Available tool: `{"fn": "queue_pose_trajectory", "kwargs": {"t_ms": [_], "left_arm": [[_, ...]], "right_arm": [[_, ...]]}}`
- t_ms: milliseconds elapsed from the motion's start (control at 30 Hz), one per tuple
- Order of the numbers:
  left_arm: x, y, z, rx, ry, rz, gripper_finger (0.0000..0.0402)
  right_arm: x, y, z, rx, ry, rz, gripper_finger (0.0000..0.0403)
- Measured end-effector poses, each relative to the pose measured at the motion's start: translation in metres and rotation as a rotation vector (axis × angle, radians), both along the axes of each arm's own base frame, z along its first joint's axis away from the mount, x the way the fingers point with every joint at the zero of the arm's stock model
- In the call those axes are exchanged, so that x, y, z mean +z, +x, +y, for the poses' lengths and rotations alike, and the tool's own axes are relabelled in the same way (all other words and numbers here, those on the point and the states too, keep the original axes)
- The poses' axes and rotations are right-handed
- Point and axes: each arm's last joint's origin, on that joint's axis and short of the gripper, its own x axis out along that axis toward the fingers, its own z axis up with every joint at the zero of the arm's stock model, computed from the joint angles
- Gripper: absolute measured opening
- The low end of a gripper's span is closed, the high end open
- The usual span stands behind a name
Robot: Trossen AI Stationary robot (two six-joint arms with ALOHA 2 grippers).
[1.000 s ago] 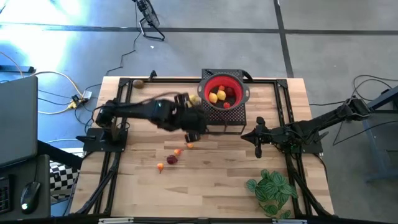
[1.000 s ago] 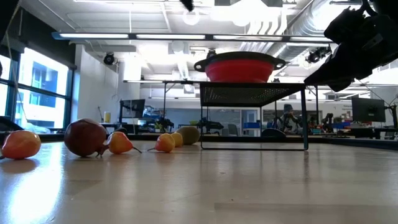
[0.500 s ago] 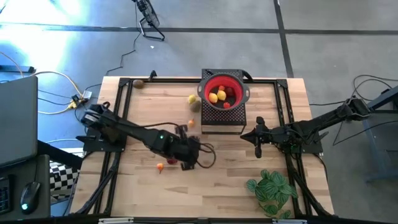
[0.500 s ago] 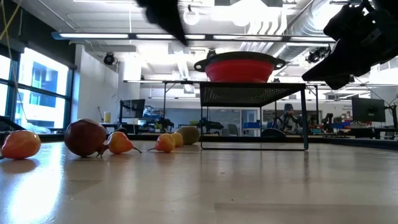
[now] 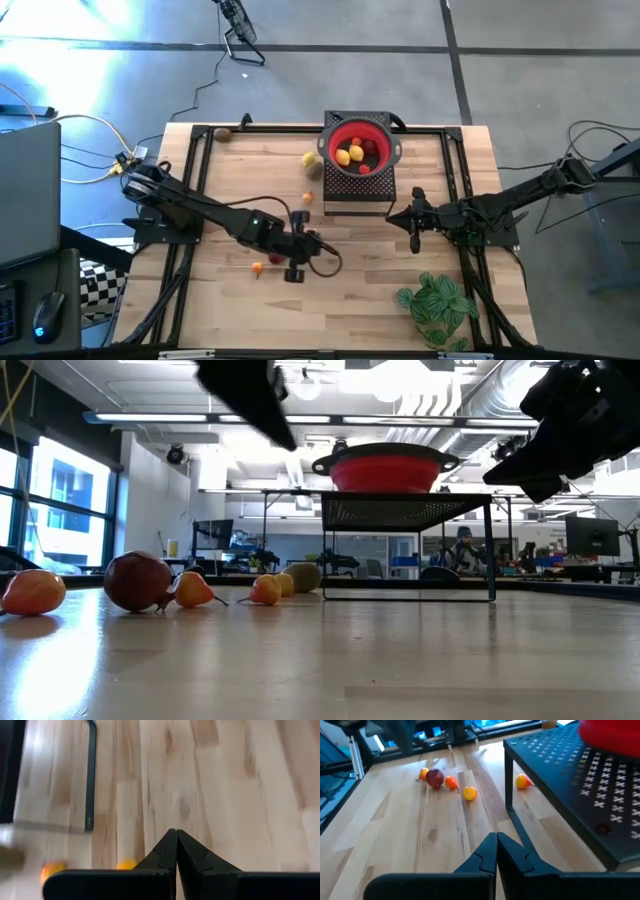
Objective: Pick & Place Fruit
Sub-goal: Put the orange pear into the red strainer bowl on the shelf
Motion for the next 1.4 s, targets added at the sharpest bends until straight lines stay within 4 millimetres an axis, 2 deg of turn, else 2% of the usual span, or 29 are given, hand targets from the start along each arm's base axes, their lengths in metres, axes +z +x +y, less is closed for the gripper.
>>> {"fn": "queue_pose_trajectory", "kwargs": {"t_ms": [100,167,500,667,1033,1400], "left_arm": [[-0.007,0.000,0.000,-0.017,-0.005,-0.038,0.0000],[-0.015,-0.008,0.003,-0.036,-0.014,-0.014,0.0000],[-0.031,-0.044,0.037,-0.008,-0.101,-0.194,0.0000],[-0.036,-0.054,0.057,0.045,-0.094,-0.134,0.0000],[-0.041,-0.054,0.084,0.200,-0.132,-0.088,0.0000],[-0.040,-0.052,0.084,0.217,-0.123,-0.113,0.0005]], "right_arm": [[0.000,0.000,-0.001,-0.036,-0.012,-0.006,0.0002],[0.001,0.000,-0.002,-0.056,-0.015,-0.020,0.0002],[0.004,0.001,-0.002,-0.091,-0.021,-0.048,0.0002],[0.006,0.001,-0.002,-0.091,-0.015,-0.066,0.0002],[0.004,0.001,-0.002,-0.089,-0.024,-0.049,0.0002],[0.003,0.001,-0.002,-0.085,-0.032,-0.036,0.0002]]}}
